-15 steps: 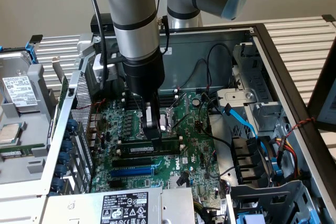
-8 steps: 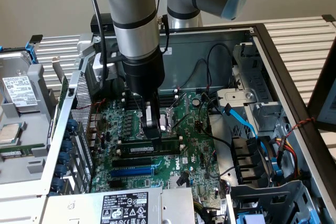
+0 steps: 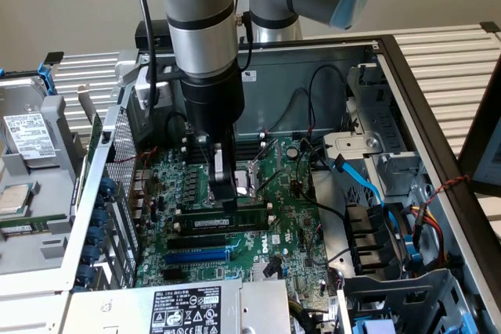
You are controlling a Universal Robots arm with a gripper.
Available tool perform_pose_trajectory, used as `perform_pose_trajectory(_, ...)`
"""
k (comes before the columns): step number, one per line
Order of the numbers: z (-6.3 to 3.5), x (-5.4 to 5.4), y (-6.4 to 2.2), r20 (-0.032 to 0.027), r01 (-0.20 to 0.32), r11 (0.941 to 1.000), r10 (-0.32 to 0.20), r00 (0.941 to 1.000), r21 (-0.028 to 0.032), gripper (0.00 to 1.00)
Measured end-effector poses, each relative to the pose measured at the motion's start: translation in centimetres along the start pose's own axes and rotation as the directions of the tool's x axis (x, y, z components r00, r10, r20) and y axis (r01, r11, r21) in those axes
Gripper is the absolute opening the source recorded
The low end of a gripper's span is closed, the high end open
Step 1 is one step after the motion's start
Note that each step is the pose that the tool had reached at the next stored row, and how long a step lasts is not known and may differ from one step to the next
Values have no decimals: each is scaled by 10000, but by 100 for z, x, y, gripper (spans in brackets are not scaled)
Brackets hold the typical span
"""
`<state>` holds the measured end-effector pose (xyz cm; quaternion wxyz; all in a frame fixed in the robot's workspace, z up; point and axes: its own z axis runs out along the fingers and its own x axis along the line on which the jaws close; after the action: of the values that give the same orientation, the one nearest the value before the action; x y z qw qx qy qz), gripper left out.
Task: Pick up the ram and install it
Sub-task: 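Press down the ram until it locks into place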
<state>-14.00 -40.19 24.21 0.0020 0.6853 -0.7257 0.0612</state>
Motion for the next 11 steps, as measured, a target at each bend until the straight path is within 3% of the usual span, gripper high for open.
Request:
perform_pose_trajectory(5,-15,2,-1,65,-76,9997,78,9999,-250,27)
perform_pose_trajectory(8,-25,3,-1,63,-114,9989,117,9999,-449,27)
perform_pose_trajectory(9,-27,3,-2,62,-122,9988,125,9999,-483,27)
perform_pose_trajectory(11,-28,-4,-9,63,-128,9987,131,9999,-488,27)
